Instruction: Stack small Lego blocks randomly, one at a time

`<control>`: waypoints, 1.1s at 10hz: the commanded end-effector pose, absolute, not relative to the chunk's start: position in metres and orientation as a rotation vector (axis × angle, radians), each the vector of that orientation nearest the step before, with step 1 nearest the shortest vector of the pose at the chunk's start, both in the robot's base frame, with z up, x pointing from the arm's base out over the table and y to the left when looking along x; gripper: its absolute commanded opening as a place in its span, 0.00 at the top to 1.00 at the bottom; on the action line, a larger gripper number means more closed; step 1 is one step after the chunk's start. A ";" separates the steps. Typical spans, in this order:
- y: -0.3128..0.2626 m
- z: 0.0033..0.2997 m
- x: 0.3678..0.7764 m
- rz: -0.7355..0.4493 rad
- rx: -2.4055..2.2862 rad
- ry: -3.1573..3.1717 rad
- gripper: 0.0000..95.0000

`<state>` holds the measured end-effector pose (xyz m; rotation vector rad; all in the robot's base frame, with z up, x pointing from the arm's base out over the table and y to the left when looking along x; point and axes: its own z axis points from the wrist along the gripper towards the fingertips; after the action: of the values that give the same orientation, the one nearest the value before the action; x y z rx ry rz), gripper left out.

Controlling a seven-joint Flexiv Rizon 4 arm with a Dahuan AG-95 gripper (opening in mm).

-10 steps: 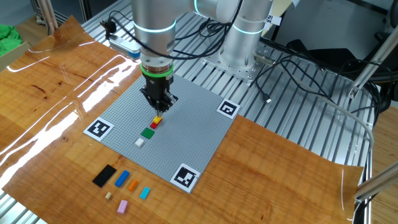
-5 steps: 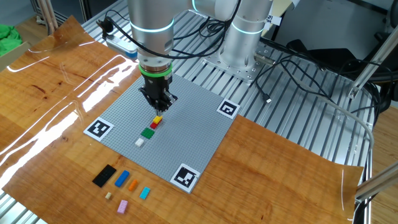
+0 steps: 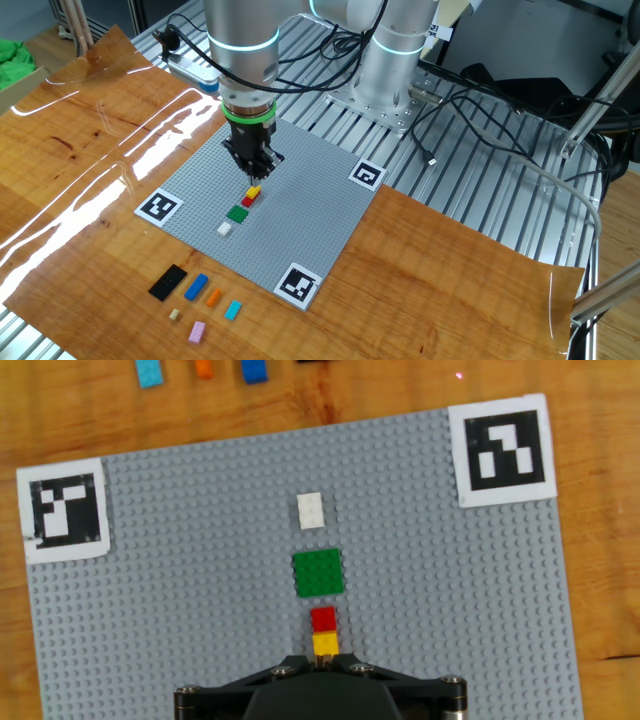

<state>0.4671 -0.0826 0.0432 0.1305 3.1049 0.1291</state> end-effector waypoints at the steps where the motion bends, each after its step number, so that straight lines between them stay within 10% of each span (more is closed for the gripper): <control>1: -0.083 0.032 0.469 0.143 0.129 3.092 1.00; 11: -0.080 0.034 0.469 0.159 0.155 3.094 1.00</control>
<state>0.4686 -0.0792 0.0343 0.1585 3.0938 0.1594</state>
